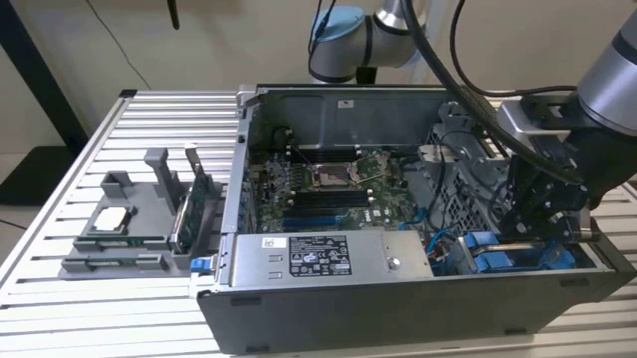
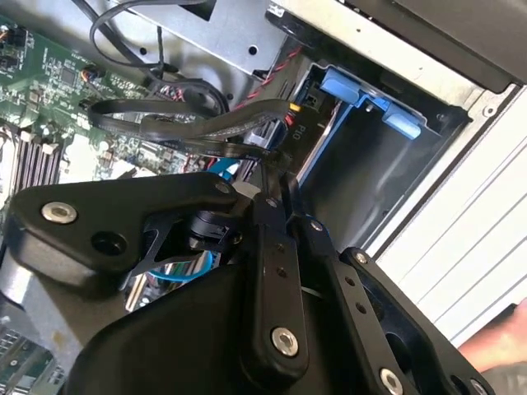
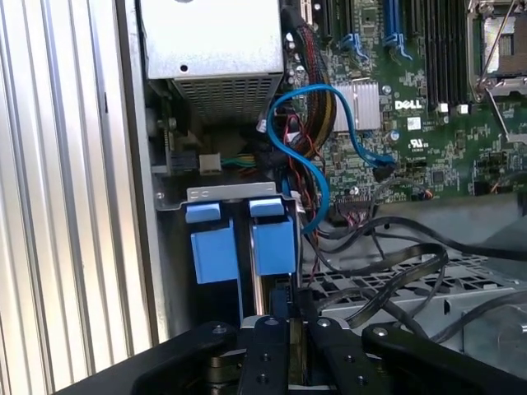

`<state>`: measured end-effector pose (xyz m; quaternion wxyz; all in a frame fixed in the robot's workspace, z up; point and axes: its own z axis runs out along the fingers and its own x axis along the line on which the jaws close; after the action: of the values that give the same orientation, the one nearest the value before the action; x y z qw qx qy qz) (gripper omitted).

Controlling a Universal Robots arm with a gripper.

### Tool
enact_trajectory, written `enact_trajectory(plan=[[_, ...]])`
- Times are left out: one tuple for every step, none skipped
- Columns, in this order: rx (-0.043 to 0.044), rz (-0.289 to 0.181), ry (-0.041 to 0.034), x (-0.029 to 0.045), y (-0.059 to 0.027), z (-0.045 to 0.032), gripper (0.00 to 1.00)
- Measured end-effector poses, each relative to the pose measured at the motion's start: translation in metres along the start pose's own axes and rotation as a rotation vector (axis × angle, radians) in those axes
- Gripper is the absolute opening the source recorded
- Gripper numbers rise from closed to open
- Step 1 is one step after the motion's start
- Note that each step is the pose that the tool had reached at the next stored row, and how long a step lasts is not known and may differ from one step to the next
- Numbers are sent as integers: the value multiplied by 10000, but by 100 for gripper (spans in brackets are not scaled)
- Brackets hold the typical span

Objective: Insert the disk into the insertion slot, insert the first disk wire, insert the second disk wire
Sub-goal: 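Insert the second disk wire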

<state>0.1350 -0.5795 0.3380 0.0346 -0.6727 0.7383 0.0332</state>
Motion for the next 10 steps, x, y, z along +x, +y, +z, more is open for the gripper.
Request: enact_trajectory(plan=[[3, -9, 2, 0, 0, 7, 16], [2, -12, 1, 1, 0, 8, 18], [2, -13, 0, 1, 0, 7, 18], [1, -14, -4, 0, 0, -4, 18], [1, -13, -6, -2, 0, -26, 24], [1, -13, -3, -6, 1, -59, 24], [1, -13, -2, -8, 1, -87, 24], [1, -13, -3, -11, 1, -111, 24], [1, -13, -3, -13, 1, -131, 24], [2, -13, -2, -15, 1, -151, 24]])
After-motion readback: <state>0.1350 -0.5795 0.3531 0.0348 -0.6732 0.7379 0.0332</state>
